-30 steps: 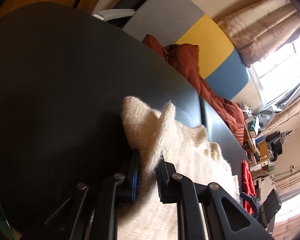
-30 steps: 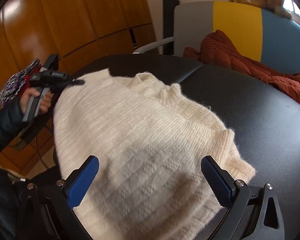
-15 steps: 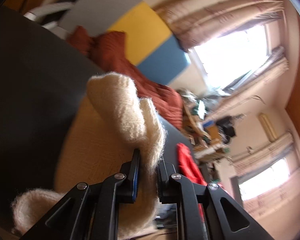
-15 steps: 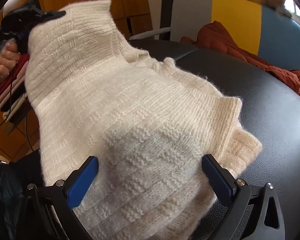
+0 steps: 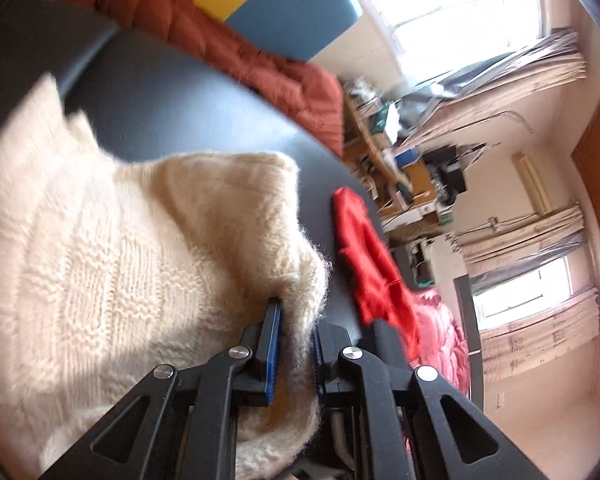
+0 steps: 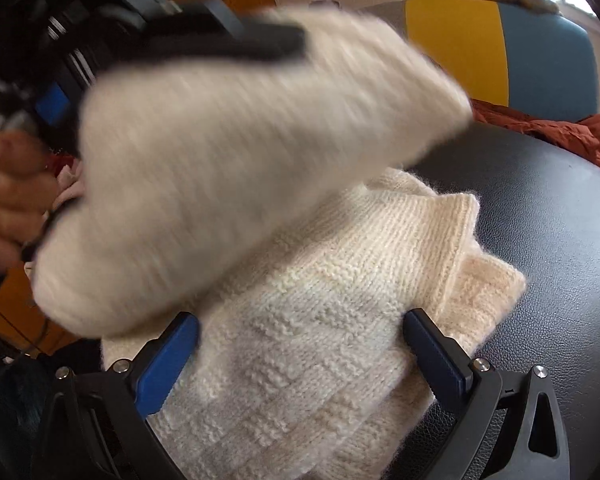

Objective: Fold clothes

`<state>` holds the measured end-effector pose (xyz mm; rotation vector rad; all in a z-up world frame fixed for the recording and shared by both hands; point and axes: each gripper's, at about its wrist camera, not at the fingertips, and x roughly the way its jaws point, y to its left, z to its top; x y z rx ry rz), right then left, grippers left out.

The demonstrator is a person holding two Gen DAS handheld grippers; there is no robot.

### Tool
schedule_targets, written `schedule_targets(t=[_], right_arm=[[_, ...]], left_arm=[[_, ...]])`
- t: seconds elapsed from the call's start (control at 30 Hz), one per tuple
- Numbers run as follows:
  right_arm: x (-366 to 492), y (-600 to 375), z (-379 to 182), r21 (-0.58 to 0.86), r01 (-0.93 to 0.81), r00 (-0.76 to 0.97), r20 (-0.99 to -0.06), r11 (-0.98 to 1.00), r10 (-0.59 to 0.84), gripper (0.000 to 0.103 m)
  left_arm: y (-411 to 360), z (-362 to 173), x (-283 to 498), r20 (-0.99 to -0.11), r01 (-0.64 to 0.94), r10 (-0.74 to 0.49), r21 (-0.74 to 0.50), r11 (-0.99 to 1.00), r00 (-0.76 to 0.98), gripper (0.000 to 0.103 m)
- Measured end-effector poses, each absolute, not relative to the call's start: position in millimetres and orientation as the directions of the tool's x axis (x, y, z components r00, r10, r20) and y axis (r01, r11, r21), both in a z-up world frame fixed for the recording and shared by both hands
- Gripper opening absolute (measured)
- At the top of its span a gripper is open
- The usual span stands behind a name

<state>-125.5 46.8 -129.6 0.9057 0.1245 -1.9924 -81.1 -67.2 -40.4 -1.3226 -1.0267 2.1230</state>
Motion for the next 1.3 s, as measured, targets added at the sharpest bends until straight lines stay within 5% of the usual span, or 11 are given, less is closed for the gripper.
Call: schedule_targets(t=[0.3, 0.6, 0.9, 1.3], right_arm=[[-120.6, 50.6, -129.9, 0.259, 0.777, -0.315, -0.629, -0.574, -0.711, 0.103], [-107.6, 61.8, -121.5, 0.24, 0.768, -0.352, -0.616, -0.594, -0.704, 0.103], [-70.7, 122.2, -104.7, 0.195, 0.697, -0.436, -0.65, -0.69, -0.623, 0.103], [-52.8, 98.4, -3.7, 0.273, 0.817, -0.346, -0.473, -0.508, -0.81, 0.103]], left_arm=[[-57.8, -54.6, -69.5, -0.611, 0.052, 0.679, -0.757, -0.651, -0.406, 0.017], [-104.3, 6.4, -37.2, -0.43, -0.046, 0.727, -0.845, -0.533, -0.535, 0.022], [-198.0, -19.2, 31.7, -0.563, 0.094, 0.471, -0.704, -0.704, -0.679, 0.022], [-127.2, -33.4, 40.3, -0.611, -0.088, 0.501, -0.577, -0.812, -0.613, 0.021]])
